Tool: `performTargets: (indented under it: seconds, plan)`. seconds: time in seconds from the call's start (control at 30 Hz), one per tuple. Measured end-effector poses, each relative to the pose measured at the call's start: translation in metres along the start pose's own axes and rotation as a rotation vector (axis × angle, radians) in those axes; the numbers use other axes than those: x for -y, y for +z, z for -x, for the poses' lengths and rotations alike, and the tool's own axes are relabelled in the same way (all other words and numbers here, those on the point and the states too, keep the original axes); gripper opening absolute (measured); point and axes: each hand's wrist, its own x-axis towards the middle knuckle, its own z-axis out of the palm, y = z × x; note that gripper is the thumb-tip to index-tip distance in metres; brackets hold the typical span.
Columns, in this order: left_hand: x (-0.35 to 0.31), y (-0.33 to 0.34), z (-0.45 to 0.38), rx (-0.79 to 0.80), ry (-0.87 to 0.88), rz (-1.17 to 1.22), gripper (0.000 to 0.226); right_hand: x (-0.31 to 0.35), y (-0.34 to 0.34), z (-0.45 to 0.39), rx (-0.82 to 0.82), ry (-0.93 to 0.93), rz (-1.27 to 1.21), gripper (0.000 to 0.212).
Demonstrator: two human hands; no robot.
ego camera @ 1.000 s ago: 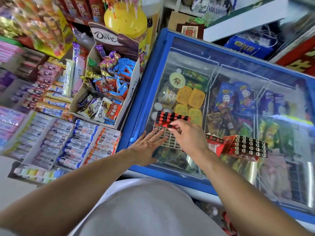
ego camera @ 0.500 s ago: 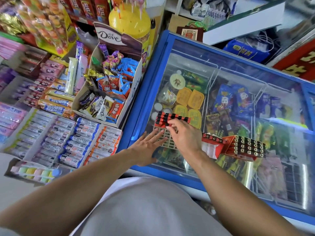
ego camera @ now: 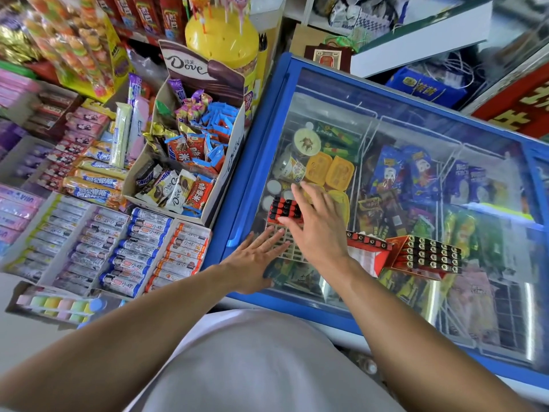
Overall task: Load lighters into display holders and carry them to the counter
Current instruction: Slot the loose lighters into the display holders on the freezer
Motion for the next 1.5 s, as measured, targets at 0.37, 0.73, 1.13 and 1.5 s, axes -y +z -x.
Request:
performTargets:
  seconds: [0.37, 0.73, 1.13, 1.5]
  plan:
    - [-0.001, -0.001, 0.001, 0.012, -0.005, 0.006, 0.098, -0.002, 0.008, -0.005, 0.264, 0.018, 0.016, 0.085]
    - [0.005, 0.004, 0.005, -0.017, 0.022, -0.016, 0.095, -0.015, -0.008, -0.013, 0.228, 0.061, -0.154, 0.047]
    - [0.019, 0.014, 0.032, -0.121, 0.116, 0.036, 0.075, -0.009, -0.034, 0.063, 0.134, 0.439, -0.396, 0.059]
    - [0.021, 0.012, 0.038, -0.183, 0.13, 0.084, 0.064, -0.003, -0.015, 0.059, 0.298, 0.413, -0.174, 0.064]
